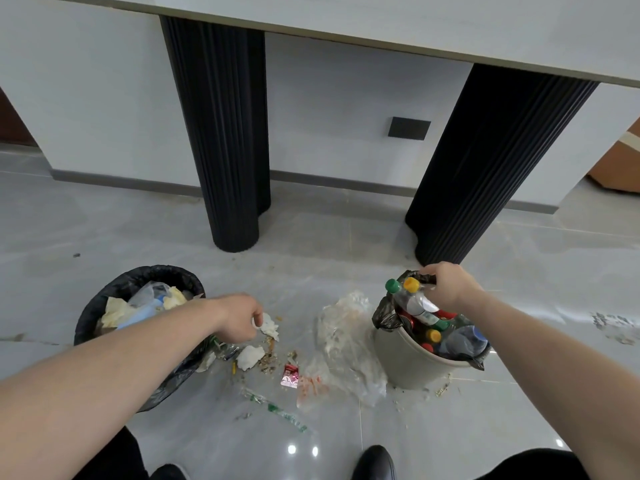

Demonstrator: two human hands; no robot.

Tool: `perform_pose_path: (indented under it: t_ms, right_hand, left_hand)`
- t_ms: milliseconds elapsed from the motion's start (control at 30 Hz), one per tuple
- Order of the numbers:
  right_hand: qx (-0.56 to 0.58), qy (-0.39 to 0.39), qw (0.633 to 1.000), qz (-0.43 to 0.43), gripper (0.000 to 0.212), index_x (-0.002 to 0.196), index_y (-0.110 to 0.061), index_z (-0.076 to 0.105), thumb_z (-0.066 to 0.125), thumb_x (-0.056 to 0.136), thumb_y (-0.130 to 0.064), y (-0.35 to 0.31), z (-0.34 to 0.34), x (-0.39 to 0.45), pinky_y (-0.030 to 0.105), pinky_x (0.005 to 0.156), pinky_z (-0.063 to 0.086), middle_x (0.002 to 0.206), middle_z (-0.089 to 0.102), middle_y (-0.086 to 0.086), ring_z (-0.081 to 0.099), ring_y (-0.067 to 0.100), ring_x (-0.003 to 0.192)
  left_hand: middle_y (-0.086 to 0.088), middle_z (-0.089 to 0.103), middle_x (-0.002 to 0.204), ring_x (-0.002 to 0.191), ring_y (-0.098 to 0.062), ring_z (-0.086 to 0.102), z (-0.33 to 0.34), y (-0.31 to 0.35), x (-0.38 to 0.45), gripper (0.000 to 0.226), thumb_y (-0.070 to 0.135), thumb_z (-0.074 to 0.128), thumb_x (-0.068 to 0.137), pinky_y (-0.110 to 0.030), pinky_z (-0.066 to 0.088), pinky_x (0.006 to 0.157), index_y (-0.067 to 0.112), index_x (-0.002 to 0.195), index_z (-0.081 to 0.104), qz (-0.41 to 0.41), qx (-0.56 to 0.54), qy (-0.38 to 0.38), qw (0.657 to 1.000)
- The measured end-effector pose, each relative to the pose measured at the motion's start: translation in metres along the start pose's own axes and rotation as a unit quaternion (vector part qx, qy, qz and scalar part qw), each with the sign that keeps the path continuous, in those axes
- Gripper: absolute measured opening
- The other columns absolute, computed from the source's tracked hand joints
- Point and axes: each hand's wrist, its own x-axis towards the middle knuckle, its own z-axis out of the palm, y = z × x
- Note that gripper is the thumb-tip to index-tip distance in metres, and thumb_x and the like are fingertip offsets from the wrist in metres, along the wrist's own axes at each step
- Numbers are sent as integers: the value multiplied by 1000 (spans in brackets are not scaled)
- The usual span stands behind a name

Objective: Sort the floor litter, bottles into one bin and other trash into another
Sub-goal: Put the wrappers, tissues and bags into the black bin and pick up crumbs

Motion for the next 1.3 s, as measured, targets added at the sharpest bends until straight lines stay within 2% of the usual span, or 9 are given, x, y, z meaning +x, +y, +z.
perform_pose_path:
  t_ms: [133, 267, 367, 500, 633, 800, 967, 1133, 1300]
  right_hand:
    - [27, 53, 997, -42, 60, 140, -26, 55, 61, 82, -9, -21, -4, -10, 41, 98, 51, 141, 47, -1, 53, 25, 125]
    - [76, 117, 978, -158, 47, 130, -33, 56, 57, 87, -14, -76, -6, -31, 34, 85, 53, 133, 46, -11, 61, 14, 96]
    - [80, 38, 967, -237, 44, 126, -37, 55, 57, 85, -20, -119, 14, -44, 36, 87, 53, 130, 48, -13, 64, 16, 88]
    - [35, -96, 962, -254, 48, 133, -32, 54, 56, 87, -19, -155, 71, -59, 37, 99, 49, 140, 44, -8, 60, 23, 114]
    - [-6, -118, 960, -253, 45, 134, -29, 54, 53, 91, -16, -151, 109, -65, 37, 98, 49, 141, 43, -8, 58, 23, 120]
    - [-16, -170, 966, -193, 46, 134, -32, 54, 54, 90, -18, -123, 136, -58, 37, 99, 49, 143, 42, -9, 61, 23, 117]
    - [29, -228, 970, -84, 64, 146, -28, 42, 61, 86, -20, -119, 189, -50, 36, 107, 44, 152, 33, -3, 49, 27, 131]
    - [51, -188, 981, -19, 89, 158, -29, 16, 66, 85, -26, -124, 215, -24, 38, 121, 25, 166, 9, 1, 20, 28, 150]
    - [100, -144, 984, 37, 107, 158, -37, -1, 74, 82, -30, -126, 244, 26, 45, 121, 26, 166, -15, -2, 4, 36, 154]
  left_hand:
    - [1, 52, 145, 121, -20, 58, 0, 0, 1, 41, 26, 54, 91, -25, 47, 94, 28, 131, 63, -1, 11, -9, 1000]
    - [1, 48, 144, 121, -22, 57, 7, -1, 3, 47, 19, 50, 88, -29, 49, 96, 27, 132, 61, -3, 40, -32, 999]
    - [1, 47, 141, 120, -24, 58, 12, 4, 6, 45, 17, 53, 89, -33, 51, 97, 26, 132, 61, -3, 73, -35, 997]
    - [1, 55, 137, 118, -24, 60, 34, 9, 15, 41, 17, 56, 88, -32, 52, 95, 26, 128, 65, 1, 105, -28, 994]
    - [-5, 62, 127, 112, -28, 65, 69, 4, 32, 37, 15, 60, 85, -34, 55, 94, 21, 121, 69, -5, 124, -45, 991]
    - [-7, 61, 127, 111, -28, 64, 105, -9, 45, 38, 16, 62, 83, -35, 55, 95, 18, 120, 68, -41, 98, -65, 992]
    - [-2, 55, 132, 114, -28, 62, 145, -9, 63, 43, 19, 61, 85, -36, 53, 97, 21, 128, 63, -88, -2, -64, 994]
    - [-2, 40, 140, 120, -29, 56, 174, -13, 88, 51, 21, 63, 86, -39, 48, 101, 18, 136, 53, -117, -75, -31, 990]
    - [-3, 19, 158, 143, -27, 31, 172, -31, 122, 67, 22, 65, 89, -43, 33, 117, 20, 151, 37, -136, -98, 55, 984]
